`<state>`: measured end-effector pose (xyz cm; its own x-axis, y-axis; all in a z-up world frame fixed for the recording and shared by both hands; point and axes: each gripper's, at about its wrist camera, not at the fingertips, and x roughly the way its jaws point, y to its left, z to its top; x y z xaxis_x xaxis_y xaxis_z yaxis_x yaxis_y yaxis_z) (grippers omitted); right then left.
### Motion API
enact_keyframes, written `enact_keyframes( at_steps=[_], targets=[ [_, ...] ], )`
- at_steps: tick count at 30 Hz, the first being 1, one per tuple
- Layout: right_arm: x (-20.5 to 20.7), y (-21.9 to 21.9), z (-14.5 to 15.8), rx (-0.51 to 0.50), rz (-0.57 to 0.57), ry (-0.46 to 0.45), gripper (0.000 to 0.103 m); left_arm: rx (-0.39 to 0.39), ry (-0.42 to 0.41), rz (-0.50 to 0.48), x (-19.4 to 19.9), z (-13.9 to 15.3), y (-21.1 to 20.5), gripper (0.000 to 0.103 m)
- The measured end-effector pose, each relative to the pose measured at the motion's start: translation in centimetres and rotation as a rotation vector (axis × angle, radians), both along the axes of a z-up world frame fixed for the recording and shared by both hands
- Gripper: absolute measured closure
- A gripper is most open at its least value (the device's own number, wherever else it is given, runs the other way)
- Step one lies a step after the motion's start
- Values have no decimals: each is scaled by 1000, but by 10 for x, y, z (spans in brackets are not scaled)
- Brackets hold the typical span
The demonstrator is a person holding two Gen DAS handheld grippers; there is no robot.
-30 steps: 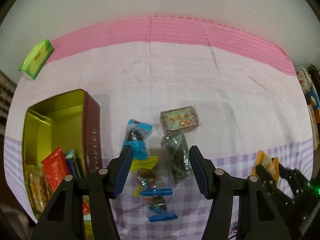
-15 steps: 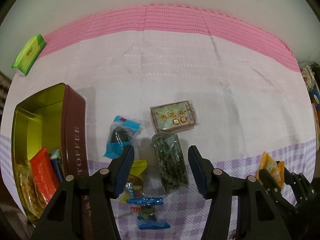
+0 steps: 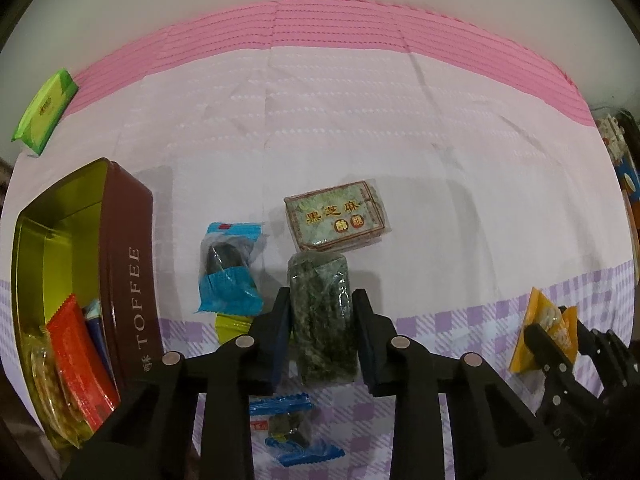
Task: Organize snacks
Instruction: 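Grasp the grey-green packet with the left tool while the right tool holds the yellow bag, then carry the grey-green packet into the gold tin and open the left tool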
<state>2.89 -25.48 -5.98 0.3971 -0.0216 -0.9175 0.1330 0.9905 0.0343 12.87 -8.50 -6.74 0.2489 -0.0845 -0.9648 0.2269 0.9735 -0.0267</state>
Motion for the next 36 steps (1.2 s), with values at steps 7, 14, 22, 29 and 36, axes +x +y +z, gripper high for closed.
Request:
enact_keyframes(
  at_steps=[7,14,22,29,36],
  targets=[
    [0,-1,0,2,-1,0,65,-24,14,-14,-6,3,6,76],
    [0,-1,0,3,-2,0,64,-66,13,-41,-19,18,10,76],
    [0,-1,0,0,-1,0,64,-100,-1,-49,-30,40,28,76],
    [0,-1,-1,-1,-2,-1,64,-70,-44,-8,-21,57,61,76],
    [0,-1,-1,0,-3,-1,64,7,-81,92,-1,62,119,76]
  ],
)
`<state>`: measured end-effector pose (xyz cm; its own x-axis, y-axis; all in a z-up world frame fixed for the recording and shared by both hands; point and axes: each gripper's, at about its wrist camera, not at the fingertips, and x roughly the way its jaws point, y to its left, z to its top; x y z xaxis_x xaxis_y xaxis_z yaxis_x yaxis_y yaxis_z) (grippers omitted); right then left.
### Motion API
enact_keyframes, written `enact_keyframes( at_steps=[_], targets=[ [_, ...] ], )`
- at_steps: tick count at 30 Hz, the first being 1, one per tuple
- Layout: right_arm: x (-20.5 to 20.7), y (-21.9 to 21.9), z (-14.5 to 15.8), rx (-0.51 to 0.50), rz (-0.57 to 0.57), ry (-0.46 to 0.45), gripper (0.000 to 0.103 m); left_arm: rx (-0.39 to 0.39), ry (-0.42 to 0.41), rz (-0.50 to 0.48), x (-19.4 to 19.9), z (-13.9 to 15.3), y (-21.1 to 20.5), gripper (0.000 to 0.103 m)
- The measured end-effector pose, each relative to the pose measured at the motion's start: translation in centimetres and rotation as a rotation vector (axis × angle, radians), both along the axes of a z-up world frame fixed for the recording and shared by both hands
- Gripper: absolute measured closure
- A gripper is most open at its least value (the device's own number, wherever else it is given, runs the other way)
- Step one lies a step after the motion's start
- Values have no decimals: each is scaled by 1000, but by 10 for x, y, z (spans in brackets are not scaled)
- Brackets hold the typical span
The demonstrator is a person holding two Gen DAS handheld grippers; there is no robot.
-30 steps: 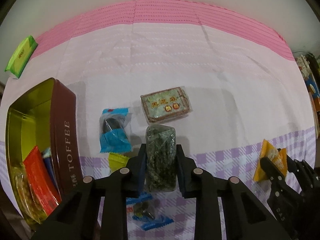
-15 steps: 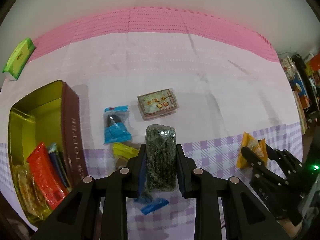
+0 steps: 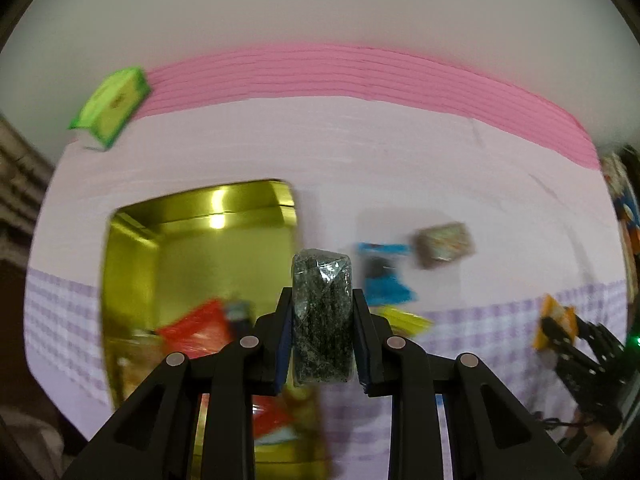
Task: Organize snacks
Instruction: 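Carry the grey-green packet into the gold tin and open the left tool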
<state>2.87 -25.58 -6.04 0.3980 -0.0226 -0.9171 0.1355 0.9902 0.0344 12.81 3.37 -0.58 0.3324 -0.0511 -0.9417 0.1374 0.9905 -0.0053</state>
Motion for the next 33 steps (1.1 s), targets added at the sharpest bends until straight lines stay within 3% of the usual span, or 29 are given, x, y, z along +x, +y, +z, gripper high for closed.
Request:
enact_keyframes(
  at_steps=[7,15,33],
  targets=[
    [-1,0,0,0,0,0,64,85,-5,107,20,-11,57,76],
    [0,0,0,0,0,-1,64,131,-17,163,35,-24,99,76],
    [-1,0,0,1,-2,-1,63,148,-1,174,33,-38,110,76]
  ],
)
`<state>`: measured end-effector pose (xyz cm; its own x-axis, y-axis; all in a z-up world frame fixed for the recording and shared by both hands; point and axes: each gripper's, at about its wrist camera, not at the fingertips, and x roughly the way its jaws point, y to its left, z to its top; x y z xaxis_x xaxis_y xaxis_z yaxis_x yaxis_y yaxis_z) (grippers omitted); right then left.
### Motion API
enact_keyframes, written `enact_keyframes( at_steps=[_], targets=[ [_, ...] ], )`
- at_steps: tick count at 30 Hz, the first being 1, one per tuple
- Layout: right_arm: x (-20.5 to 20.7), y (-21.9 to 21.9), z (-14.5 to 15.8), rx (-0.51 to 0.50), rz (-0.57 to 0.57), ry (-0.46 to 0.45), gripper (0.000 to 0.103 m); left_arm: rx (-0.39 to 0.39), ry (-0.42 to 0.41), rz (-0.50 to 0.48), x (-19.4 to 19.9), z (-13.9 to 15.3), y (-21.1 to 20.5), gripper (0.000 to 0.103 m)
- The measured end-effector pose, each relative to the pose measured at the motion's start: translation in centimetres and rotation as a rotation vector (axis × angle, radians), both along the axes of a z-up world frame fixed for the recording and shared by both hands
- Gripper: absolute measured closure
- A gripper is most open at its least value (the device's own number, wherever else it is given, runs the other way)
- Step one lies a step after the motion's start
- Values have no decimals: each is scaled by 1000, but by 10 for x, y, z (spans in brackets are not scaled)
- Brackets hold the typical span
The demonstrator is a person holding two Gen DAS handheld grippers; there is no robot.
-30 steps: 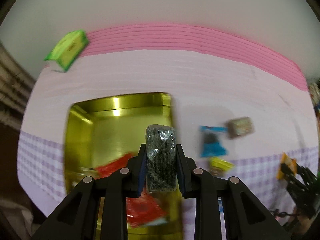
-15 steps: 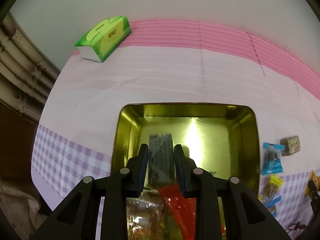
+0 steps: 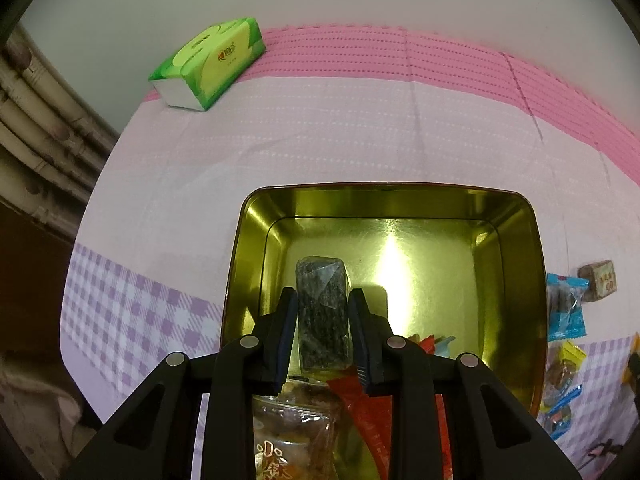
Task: Organize snacks
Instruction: 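Carry the grey-green packet into the gold tin and open the left tool, then carry the yellow bag into the gold tin and open the right tool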
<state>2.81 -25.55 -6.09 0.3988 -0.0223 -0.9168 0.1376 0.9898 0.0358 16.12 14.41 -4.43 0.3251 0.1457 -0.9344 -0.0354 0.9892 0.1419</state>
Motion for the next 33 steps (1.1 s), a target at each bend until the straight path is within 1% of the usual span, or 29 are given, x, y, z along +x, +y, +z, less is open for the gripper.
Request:
enact_keyframes(
  at_steps=[12,17,21,24,29,33],
  targets=[
    [1,3,0,-3,0,1,63,-11,-3,-5,-5,1,0,75],
    [0,1,0,-4,-1,2,63,20,-34,-47,-15,9,-5,75],
    [1,2,0,-4,-1,3,63,25,-59,-62,-25,15,-6,72],
    [1,1,0,-3,0,0,63,23,-84,-65,-35,20,-7,68],
    [1,2,0,0,-3,-2,62,26,-137,-55,-53,31,-8,55],
    [-1,0,0,2,-4,-8,63,41,-172,-40,-66,36,-7,50]
  ],
)
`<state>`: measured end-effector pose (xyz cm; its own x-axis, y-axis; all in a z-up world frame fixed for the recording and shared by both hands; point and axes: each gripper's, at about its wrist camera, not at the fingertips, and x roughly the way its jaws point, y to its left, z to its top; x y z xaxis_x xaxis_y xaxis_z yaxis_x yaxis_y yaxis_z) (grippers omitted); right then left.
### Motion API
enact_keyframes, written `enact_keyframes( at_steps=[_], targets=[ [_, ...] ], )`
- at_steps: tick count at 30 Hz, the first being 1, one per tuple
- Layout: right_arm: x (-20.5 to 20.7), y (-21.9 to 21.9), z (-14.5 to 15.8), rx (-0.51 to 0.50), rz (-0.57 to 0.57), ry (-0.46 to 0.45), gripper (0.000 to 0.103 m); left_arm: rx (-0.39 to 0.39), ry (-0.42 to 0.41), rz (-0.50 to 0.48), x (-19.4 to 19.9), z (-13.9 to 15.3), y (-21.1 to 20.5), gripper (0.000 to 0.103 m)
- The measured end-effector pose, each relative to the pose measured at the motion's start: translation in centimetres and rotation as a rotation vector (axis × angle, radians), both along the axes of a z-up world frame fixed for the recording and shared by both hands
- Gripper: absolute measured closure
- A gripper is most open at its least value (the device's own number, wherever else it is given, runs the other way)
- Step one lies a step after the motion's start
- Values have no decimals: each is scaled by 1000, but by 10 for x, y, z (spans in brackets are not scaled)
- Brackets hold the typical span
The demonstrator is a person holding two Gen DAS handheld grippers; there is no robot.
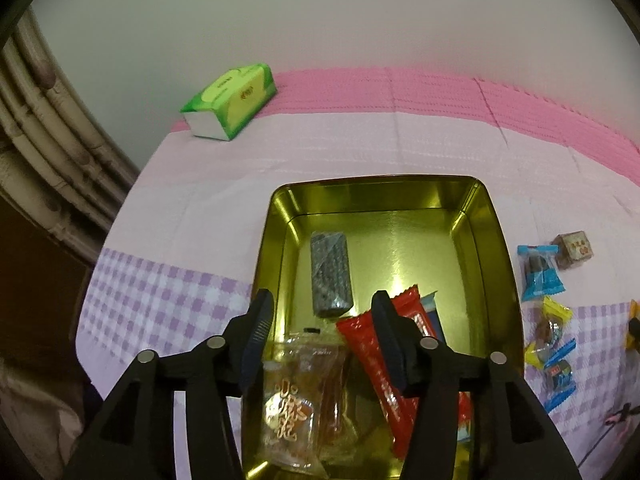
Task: Organize snacks
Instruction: 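Carry the yellow bag into the gold tin and open the right tool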
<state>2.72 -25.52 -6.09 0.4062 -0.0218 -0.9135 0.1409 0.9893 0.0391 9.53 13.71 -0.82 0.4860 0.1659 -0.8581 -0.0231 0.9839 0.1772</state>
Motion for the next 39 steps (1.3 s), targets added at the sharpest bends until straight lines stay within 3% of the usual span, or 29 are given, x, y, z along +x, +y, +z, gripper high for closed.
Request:
enact_keyframes(
  at_steps=[16,31,39],
  targets=[
    [-1,1,3,-12,-15,2,70,-5,-29,23,-29,-1,12,31],
    [-3,17,20,0,-14,-10,71,-39,-35,78,-36,-3,36,30],
    [12,54,43,26,64,-51,71,-54,-33,111,-42,-3,48,30]
  ],
)
